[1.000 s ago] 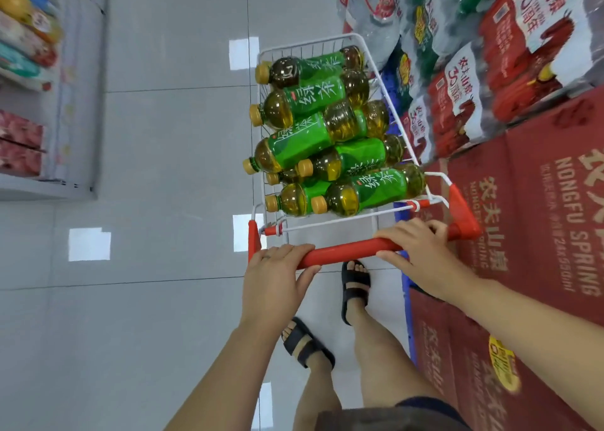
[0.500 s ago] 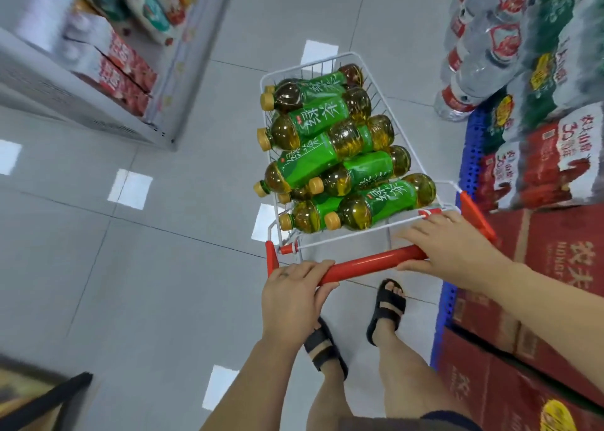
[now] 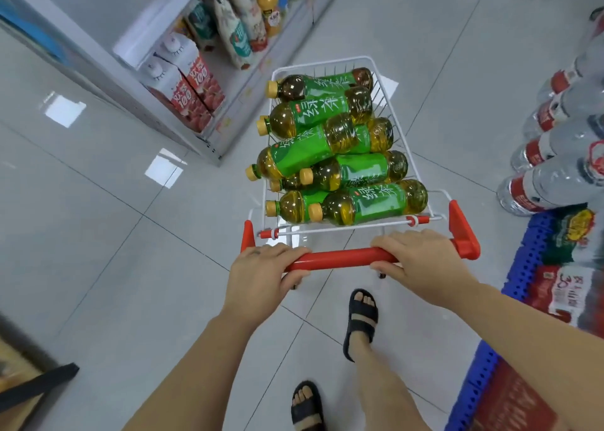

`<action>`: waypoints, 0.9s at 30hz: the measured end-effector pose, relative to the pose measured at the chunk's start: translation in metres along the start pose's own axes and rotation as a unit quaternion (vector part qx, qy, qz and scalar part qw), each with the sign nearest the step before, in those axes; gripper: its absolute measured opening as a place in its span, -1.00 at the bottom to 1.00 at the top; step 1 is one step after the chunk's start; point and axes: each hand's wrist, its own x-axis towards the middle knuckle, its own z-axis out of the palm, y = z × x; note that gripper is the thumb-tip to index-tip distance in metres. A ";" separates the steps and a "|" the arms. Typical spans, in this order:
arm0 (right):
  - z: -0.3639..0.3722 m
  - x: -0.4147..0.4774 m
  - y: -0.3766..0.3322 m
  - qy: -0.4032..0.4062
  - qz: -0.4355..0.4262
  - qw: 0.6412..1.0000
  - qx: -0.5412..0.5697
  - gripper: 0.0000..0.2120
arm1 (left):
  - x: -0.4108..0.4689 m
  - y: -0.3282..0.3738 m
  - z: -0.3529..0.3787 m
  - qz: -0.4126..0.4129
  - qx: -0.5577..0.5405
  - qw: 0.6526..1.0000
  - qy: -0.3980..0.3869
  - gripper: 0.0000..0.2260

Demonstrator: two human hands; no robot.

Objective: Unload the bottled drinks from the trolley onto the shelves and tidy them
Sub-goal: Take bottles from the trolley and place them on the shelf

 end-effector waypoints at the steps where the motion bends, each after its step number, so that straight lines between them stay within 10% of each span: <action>1: -0.005 0.017 0.008 -0.004 0.001 1.000 0.002 -0.62 | 0.016 -0.004 -0.004 -0.008 -0.001 1.000 -0.006 -0.63; 27: -0.079 0.380 0.117 -0.019 0.094 0.995 -0.007 -0.61 | 0.386 -0.189 -0.099 -0.010 -0.031 0.999 0.012 -0.61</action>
